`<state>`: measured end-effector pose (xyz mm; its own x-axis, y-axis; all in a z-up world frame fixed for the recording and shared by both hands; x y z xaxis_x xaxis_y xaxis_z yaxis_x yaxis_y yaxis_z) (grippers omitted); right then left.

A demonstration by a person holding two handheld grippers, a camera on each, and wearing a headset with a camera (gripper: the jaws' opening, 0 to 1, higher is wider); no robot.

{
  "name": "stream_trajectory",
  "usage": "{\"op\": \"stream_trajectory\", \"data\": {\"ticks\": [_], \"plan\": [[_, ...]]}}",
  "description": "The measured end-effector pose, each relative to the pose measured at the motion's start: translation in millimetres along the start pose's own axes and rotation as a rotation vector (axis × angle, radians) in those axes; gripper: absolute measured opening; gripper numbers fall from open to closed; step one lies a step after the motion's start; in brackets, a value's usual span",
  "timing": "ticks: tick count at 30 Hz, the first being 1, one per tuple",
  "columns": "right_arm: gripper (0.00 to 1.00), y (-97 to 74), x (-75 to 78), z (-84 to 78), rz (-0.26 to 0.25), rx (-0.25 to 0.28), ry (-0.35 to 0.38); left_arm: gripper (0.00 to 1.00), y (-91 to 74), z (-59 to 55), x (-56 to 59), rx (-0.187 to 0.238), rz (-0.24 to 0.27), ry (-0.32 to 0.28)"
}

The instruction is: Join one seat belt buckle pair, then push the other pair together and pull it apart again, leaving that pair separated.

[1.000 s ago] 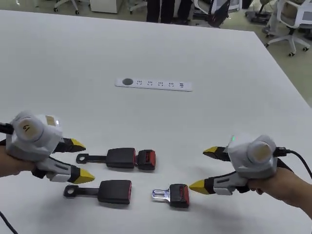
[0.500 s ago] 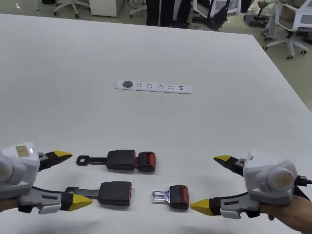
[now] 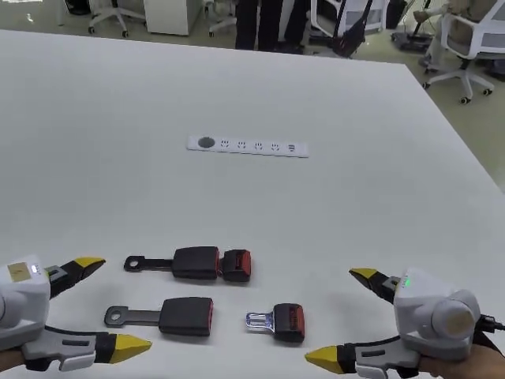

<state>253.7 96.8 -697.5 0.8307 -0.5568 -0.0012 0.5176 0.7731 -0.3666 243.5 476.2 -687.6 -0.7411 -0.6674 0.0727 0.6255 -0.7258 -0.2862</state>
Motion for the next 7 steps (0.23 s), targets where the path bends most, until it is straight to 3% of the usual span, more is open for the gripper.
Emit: {"op": "stream_trajectory", "data": {"ticks": [7], "plan": [[0.99, -1.0, -3.2, 4.4, -0.009, 0.012, 0.011, 1.0, 0.6, 3.3, 6.6, 0.001, -0.007, 0.005]]}}
Point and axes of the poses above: the centre of the closed fingertips' face, and the gripper's own axes: y roughly forward along the fingers, x roughly to its right, z roughly out of its top, the point moved 8 cm from there along -y, roughly backward along the fingers, and after that the axes turned 12 degrees about x, right-handed, at the moved point
